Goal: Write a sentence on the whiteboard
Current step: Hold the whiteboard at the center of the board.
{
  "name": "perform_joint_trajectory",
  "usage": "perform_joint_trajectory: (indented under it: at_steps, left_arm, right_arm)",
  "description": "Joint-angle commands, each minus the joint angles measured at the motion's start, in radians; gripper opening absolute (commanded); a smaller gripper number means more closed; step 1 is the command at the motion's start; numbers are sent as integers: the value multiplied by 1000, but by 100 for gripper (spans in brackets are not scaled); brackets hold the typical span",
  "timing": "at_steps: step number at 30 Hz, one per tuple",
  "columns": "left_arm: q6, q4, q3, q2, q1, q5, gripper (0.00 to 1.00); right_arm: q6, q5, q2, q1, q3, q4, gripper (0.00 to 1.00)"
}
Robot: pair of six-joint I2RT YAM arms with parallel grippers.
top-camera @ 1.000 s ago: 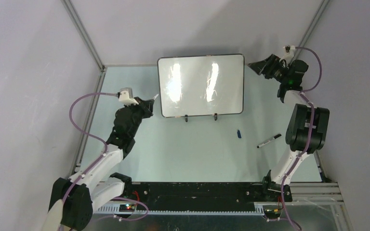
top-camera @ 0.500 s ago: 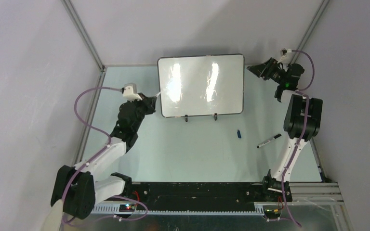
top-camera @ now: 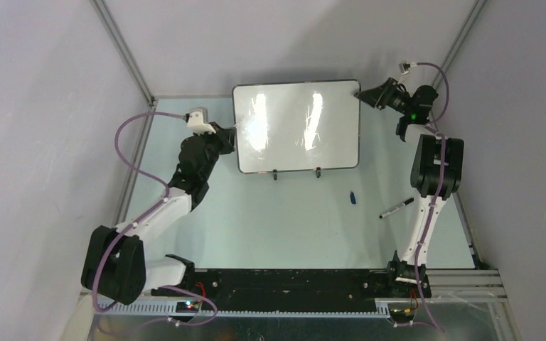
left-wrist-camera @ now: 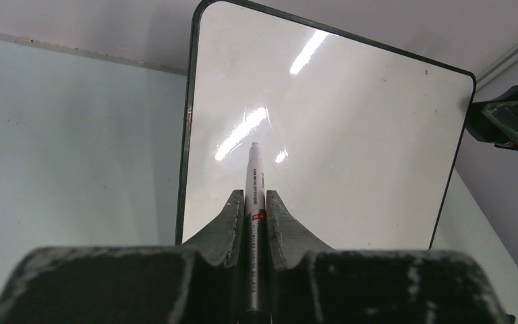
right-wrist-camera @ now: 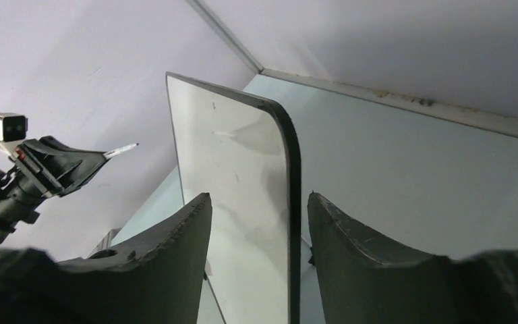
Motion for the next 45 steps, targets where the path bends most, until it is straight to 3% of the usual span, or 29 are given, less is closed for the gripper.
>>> perform_joint_trajectory:
  at_steps: [1,6,10,18,23,26,32,40,45]
  left_arm:
    - [29,70,2,10,-6,8,0]
    - [23,78,-10,7,-6,15,0]
    - [22,75,-10,8,-10,23,0]
    - [25,74,-18,0,-11,15,0]
    - [25,70,-13,3,-12,17,0]
    - [25,70,-11,5,-12,20,0]
    - [29,64,-17,-3,-13,16,0]
    - [31,58,-7,6,-12,23,0]
    - [38,34,35,37,-13,-2,0]
  right_arm:
    - [99,-42,47,13,52,140,56]
    - [160,-45,63,21,42,202,50]
    - [204,-36,71,19,25,251,35]
    - [239,-36,82,19,19,278,23]
    - [266,-45,87,17,11,315,31]
    - [268,-47,90,19,6,321,41]
    - [275,-47,122,28,45,316,43]
    - [295,-51,138,35,51,322,26]
    - [326,-55,128,29,26,371,6]
